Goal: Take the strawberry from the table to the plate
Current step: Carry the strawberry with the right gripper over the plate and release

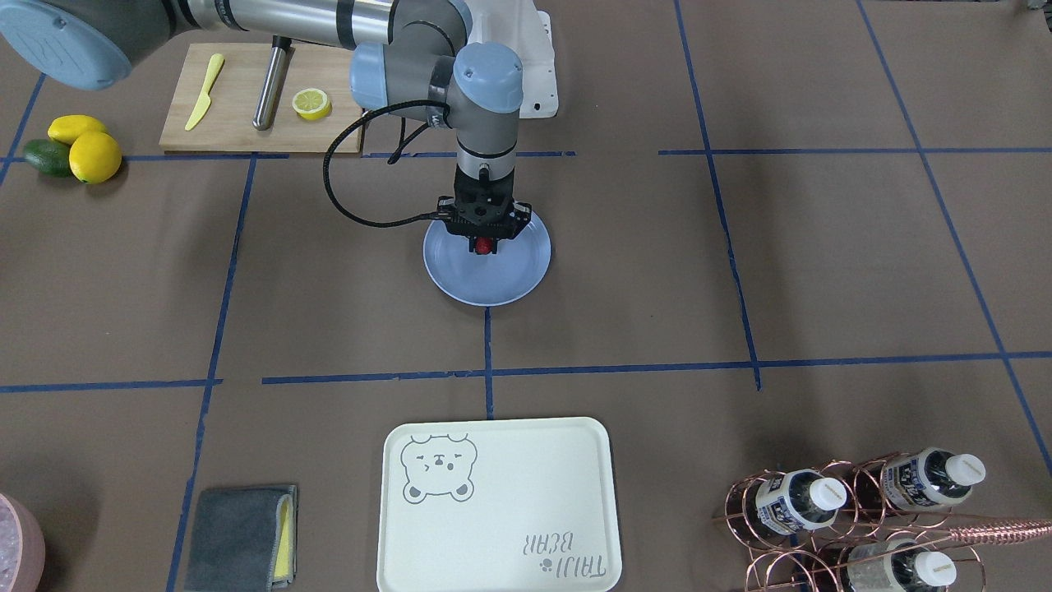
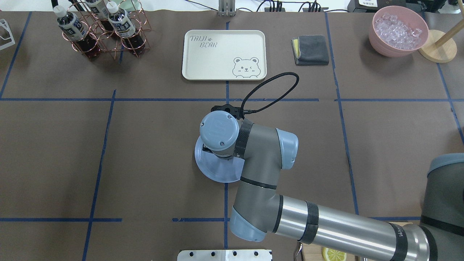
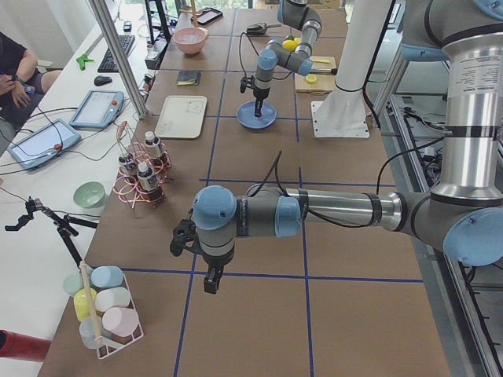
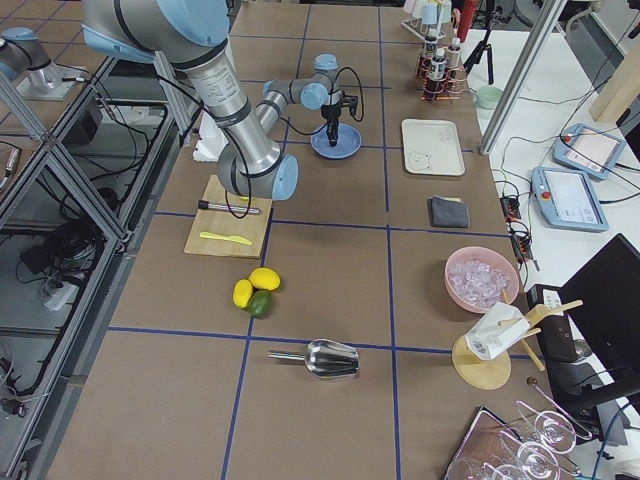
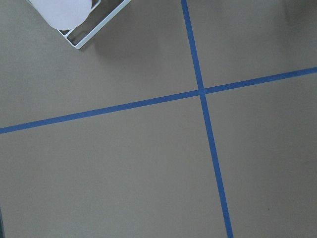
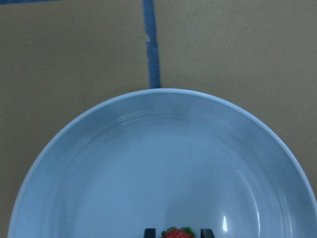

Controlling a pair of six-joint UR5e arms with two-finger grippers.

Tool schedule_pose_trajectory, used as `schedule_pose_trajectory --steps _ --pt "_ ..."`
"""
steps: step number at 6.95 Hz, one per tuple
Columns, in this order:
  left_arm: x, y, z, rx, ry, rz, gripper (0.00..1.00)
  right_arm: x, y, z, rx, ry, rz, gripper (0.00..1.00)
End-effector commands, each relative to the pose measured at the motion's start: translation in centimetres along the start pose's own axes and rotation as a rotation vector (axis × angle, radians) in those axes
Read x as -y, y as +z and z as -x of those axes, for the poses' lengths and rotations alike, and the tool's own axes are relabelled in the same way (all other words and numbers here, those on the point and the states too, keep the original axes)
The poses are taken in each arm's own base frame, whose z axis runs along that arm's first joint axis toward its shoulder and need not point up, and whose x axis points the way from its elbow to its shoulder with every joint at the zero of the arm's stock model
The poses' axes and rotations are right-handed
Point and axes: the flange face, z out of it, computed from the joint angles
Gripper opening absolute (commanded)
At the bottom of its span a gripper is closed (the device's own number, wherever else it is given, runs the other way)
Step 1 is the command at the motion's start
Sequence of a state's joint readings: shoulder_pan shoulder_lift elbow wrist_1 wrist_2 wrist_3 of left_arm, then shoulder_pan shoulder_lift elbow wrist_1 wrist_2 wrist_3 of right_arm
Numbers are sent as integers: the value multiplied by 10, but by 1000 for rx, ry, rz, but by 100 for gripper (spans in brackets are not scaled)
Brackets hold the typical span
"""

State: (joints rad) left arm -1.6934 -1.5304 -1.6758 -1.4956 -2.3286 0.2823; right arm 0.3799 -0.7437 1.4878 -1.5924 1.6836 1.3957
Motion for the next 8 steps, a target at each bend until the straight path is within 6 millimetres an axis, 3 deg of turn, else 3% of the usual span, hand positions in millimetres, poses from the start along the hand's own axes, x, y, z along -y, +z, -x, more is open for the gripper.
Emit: schedule_pose_trajectory --steps 1,2,3,4,6,8 --pt "-1 1 0 0 -1 1 100 2 -1 1 -1 -3 -13 79" --pt "-1 1 0 -1 -2 2 100 3 -3 2 0 -12 -27 100" --pt "-1 0 0 0 -1 1 100 8 -8 0 7 -19 -39 100" --pt "-2 0 0 -1 -2 2 100 25 -27 -4 27 -38 -66 100" --pt "-2 2 2 11 -2 6 100 64 -44 -19 21 -80 -100 100" --pt "-1 -1 0 10 4 -1 100 96 -98 -46 -33 -128 -120 100"
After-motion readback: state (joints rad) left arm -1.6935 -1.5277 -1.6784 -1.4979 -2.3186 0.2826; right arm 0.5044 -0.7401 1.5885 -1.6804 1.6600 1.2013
